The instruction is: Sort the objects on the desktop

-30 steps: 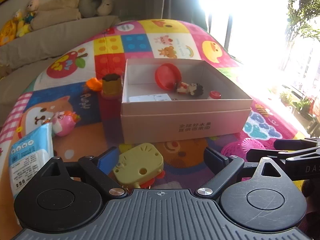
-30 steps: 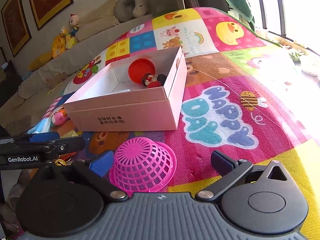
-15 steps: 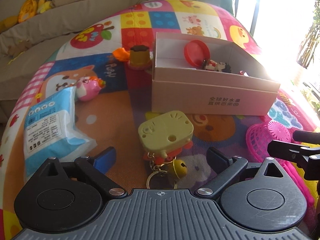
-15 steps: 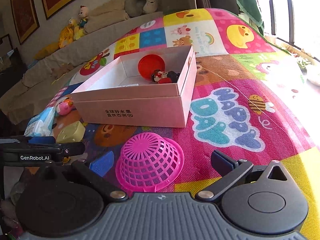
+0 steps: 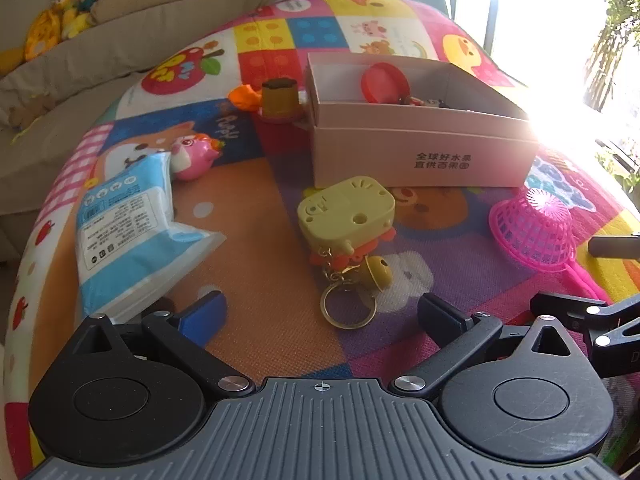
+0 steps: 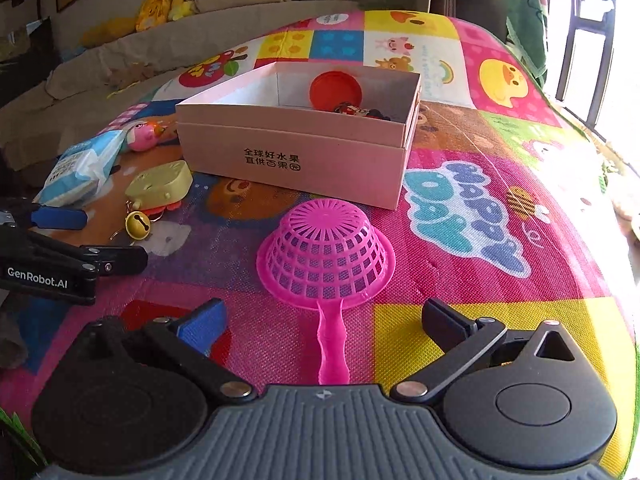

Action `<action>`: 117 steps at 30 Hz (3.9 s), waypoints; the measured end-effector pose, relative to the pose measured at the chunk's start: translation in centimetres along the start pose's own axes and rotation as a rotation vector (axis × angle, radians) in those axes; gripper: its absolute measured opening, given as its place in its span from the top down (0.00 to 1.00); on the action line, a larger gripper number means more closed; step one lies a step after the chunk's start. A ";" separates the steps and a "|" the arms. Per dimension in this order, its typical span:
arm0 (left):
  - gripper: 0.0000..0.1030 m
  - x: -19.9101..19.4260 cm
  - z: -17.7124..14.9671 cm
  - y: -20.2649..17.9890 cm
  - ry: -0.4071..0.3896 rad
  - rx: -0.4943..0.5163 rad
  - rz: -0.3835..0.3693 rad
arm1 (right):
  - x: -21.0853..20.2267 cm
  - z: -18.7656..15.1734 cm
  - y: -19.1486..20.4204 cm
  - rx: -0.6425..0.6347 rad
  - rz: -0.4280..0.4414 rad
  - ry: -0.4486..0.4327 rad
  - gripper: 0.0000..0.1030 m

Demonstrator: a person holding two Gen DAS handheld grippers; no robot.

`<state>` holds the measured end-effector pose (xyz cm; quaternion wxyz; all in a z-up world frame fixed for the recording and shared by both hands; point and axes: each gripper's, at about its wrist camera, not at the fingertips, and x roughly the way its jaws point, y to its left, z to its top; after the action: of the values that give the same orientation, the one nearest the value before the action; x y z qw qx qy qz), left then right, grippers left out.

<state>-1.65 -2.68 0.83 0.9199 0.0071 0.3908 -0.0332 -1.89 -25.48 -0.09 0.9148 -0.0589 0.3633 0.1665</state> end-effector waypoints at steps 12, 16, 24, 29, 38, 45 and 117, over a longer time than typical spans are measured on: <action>0.16 1.5 3.6 -1.3 -0.087 -0.100 0.006 | -0.2 -0.3 0.0 -0.003 -0.002 -0.025 0.00; 0.30 2.9 3.6 -1.7 -0.060 -0.081 0.023 | -0.2 -0.3 0.1 -0.005 -0.003 -0.024 0.00; 0.38 0.1 1.6 -1.3 -0.092 0.020 -0.006 | 0.2 1.5 0.4 -0.026 0.023 -0.022 0.00; 0.38 -2.3 -0.3 -0.7 -0.081 0.076 -0.059 | 2.0 3.0 -0.5 0.009 0.015 0.036 0.13; 0.38 -6.7 2.1 -0.6 -0.219 0.133 -0.135 | -4.7 6.2 -0.4 -0.062 0.046 -0.131 0.20; 0.38 -7.8 11.3 -2.2 -0.450 0.171 -0.146 | -12.7 14.3 -3.7 0.013 0.003 -0.463 0.20; 0.00 -3.9 -2.3 13.0 -0.384 -0.422 0.034 | 25.6 29.3 13.5 -0.116 -0.013 0.350 0.83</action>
<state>-5.13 10.57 1.86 0.9587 -0.1842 0.2073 0.0634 29.74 0.54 3.96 0.8338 -0.1421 0.5062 0.1684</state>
